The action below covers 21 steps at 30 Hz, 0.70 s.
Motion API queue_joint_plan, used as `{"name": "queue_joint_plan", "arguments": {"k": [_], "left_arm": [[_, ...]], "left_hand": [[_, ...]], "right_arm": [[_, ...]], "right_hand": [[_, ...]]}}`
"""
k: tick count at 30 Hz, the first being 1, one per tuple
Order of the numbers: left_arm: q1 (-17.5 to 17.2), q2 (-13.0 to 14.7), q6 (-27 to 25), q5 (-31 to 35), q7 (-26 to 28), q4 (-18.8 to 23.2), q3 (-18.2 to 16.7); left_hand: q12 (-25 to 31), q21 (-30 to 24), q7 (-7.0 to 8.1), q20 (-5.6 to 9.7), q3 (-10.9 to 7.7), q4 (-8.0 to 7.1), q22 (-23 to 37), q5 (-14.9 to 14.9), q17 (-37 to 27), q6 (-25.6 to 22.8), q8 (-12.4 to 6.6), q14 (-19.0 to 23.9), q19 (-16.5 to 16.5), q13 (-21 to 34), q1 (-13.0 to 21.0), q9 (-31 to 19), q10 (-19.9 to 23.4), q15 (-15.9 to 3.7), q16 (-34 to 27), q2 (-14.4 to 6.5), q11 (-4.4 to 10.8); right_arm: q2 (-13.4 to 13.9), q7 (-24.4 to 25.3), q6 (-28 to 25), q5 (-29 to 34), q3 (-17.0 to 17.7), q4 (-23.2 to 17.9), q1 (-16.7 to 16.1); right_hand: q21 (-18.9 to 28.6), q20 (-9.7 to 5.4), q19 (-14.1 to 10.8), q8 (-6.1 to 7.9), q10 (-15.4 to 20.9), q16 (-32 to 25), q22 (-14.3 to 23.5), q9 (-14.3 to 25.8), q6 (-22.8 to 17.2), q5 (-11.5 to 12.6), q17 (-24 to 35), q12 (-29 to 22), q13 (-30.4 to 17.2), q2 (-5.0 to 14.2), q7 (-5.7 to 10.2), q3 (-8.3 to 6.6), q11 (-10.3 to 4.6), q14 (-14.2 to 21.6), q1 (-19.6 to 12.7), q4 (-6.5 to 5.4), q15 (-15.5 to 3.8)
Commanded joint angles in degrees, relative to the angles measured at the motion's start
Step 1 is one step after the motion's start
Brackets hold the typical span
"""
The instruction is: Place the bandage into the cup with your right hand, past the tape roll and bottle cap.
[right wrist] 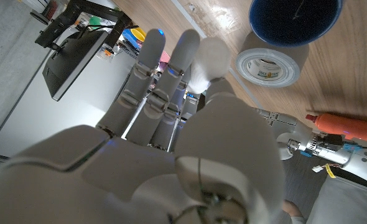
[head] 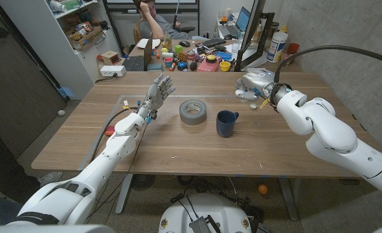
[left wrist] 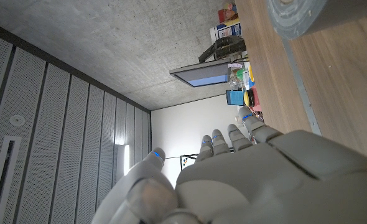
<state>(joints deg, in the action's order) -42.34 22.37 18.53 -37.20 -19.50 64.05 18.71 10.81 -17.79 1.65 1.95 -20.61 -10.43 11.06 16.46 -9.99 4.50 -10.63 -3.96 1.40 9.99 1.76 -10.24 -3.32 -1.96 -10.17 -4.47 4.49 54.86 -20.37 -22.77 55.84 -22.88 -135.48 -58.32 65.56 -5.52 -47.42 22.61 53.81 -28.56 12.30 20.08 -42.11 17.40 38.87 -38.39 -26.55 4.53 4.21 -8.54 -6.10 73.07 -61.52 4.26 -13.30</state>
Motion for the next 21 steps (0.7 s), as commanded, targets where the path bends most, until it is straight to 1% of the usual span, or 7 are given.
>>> {"name": "queue_joint_plan", "arguments": {"k": [1, 13, 21], "left_arm": [[-1.4, 0.8, 0.3, -1.0, -0.3, 1.3, -0.6], [-2.8, 1.7, 0.5, -1.7, -0.4, 3.0, -0.9], [-3.9, 2.4, 0.4, -2.2, -0.1, 4.3, -1.1]], "left_hand": [[0.2, 0.2, -0.12, 1.65, 0.34, -0.03, 0.1, 0.2, -0.2, -0.1, -0.20, 0.0, 0.4, 0.3, -0.7, -0.2, 0.4, -0.77, -0.2, -4.6, 0.02], [0.2, 0.2, -0.05, 1.73, 0.40, -0.01, 0.1, 0.3, -0.2, -0.1, -0.20, 0.1, 0.5, 0.3, -0.7, -0.2, 0.3, -0.76, -0.2, -4.6, 0.09], [0.2, 0.2, -0.13, 1.70, 0.43, 0.00, 0.1, 0.3, -0.2, -0.1, -0.22, 0.1, 0.5, 0.3, -0.6, -0.2, 0.3, -0.75, -0.2, -4.6, 0.03]], "right_arm": [[-4.3, -2.2, 4.3, 3.1, -0.9, -0.5, 0.0], [-7.3, -2.3, 8.1, 4.2, -1.4, -0.8, -0.9], [-9.0, -3.1, 9.3, 5.5, -1.9, -0.3, -1.2]], "right_hand": [[0.3, -6.59, 0.0, 0.20, 0.5, 0.2, 0.0, 0.2, -0.5, 0.3, 0.3, -0.5, -0.1, 0.16, -0.13, 0.37, 0.22, 0.4, -0.2, 0.08, 0.14], [0.4, -6.55, 0.0, 0.17, 0.5, 0.3, -0.3, 0.3, -0.7, 0.5, 0.7, -0.5, 0.0, 0.16, -0.10, 0.78, 0.30, 0.4, -0.2, -0.04, 0.15], [0.5, -6.57, 0.0, 0.15, 0.6, 0.4, -0.5, 0.4, -0.8, 0.7, 1.0, -0.6, -0.1, 0.28, -0.17, 1.02, 0.33, 0.4, -0.3, -0.12, 0.15]]}}
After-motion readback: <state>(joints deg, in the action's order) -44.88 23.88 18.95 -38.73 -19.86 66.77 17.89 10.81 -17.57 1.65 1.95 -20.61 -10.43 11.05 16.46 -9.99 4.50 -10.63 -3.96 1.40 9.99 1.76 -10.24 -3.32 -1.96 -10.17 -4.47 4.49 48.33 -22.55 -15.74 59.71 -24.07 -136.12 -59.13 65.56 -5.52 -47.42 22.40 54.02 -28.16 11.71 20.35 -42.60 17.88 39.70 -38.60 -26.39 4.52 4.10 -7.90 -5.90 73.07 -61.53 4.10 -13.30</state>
